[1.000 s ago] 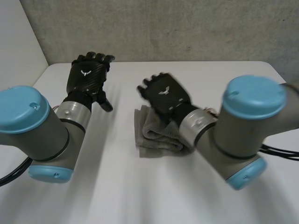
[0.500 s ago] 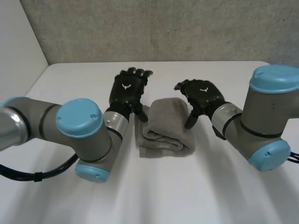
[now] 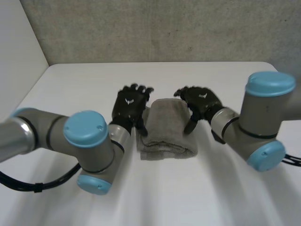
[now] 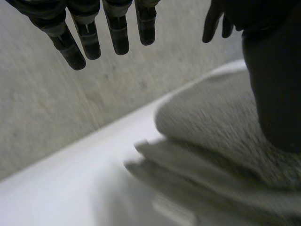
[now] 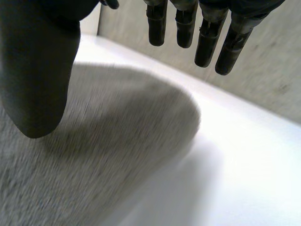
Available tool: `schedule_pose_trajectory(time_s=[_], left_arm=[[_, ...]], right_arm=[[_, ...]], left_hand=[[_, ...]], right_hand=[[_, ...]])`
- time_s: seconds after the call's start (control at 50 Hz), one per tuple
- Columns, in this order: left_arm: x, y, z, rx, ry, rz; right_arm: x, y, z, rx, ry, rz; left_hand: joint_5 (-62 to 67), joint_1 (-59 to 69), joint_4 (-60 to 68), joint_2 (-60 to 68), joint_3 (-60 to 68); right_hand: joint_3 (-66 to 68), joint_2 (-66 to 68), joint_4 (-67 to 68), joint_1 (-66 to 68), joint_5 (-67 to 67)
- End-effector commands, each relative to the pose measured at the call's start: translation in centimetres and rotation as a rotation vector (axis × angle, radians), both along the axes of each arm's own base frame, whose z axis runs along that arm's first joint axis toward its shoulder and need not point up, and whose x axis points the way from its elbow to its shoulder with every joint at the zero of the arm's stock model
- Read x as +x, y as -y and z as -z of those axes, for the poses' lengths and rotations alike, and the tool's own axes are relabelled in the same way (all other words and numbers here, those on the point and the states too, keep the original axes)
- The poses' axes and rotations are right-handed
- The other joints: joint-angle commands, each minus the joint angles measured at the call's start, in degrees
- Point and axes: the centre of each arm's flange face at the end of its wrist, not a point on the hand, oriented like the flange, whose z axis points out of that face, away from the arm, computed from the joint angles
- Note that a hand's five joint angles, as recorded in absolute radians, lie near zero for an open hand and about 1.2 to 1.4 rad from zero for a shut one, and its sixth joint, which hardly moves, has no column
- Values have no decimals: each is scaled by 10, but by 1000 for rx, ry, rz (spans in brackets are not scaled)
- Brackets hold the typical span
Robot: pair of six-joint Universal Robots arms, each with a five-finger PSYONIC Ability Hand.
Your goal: Fold the towel.
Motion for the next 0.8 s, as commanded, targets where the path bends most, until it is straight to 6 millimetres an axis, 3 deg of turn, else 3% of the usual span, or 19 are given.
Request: schedule_pose_trajectory(time_s=[0.02,0.06,0.18,0.26,0.44,0.8], left_arm=[[7,0,-56,-90,-69,-16],[17,-1,-79,-111,-81,-36],[43,5,-105,-109,-71,-90],[57,-7,-124,-100,-17,-104],[84,-19,-144,-108,-8,-159],[90,-25,-144,-39,-31,-163]], right_arm=[[-14,3,-44,-82,56,41],[-24,2,-69,-133,86,69],[-54,8,-100,-196,105,175],[-68,6,-121,-247,121,215],[-94,6,-121,-218,93,288],[-92,2,-118,-214,86,290]], left_hand=[[-119,-42,-45,-42,-32],[-121,-44,-46,-44,-34],[-123,-45,-48,-45,-36],[-124,-47,-50,-47,-37],[-124,-47,-50,-47,-37],[-124,-47,-50,-47,-37]], right_hand=[[-43,-47,-52,-34,-39],[-43,-47,-52,-34,-39],[-43,-47,-52,-34,-39],[-43,-47,-52,-34,-39],[-43,-47,-52,-34,-39],[-43,-47,-52,-34,-39]])
